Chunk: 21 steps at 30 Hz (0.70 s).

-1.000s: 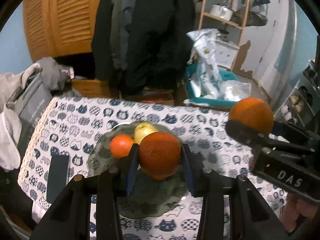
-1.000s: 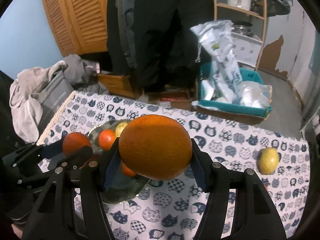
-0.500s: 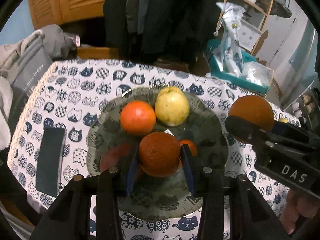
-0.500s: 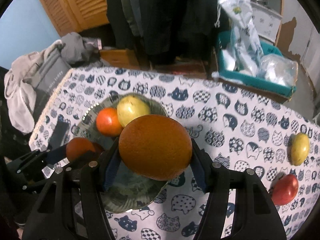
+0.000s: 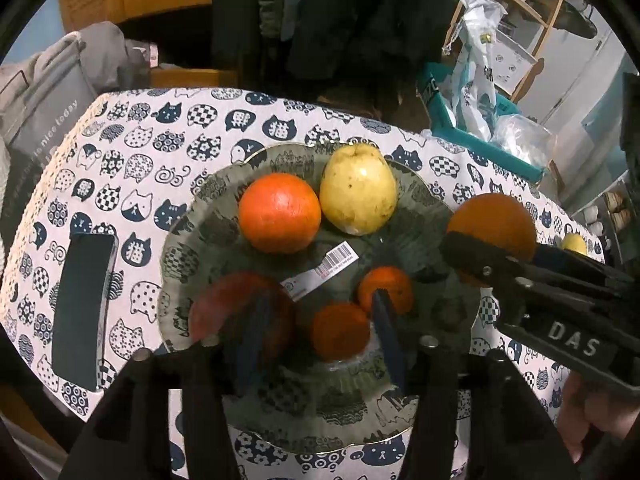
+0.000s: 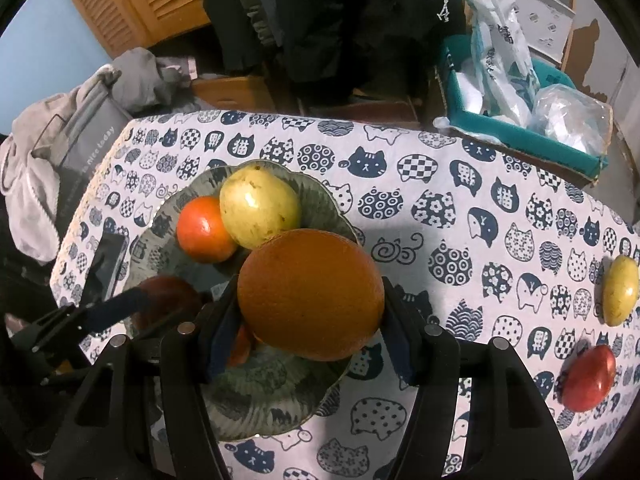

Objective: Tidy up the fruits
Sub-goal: 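Lower and release the small orange with the left tool while the right tool releases the orange into the bowl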

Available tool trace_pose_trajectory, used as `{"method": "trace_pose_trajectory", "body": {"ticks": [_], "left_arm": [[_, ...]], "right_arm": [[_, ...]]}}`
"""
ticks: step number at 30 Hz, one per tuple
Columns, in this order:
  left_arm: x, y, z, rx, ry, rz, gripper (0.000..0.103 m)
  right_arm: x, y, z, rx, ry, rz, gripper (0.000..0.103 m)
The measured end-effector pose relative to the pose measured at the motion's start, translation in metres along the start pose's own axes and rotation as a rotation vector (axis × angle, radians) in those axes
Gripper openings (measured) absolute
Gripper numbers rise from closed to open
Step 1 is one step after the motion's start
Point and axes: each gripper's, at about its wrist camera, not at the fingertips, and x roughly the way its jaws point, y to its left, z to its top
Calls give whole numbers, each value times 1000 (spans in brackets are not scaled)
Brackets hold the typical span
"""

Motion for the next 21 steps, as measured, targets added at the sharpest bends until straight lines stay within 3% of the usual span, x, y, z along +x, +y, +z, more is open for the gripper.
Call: {"method": "trace_pose_trajectory", "body": {"ticks": [8,19,21], "left_arm": [[-17,21,5,-57,-33,9,64],[-26,48,8,-108,-52,78,64],[-27,50,7,-114,-52,79,64]], "right_arm": [[16,8,1,-21,37,29,65],[37,35,-4,-103,97,32,66],[34,37,-4,-109,86,37,73]]}}
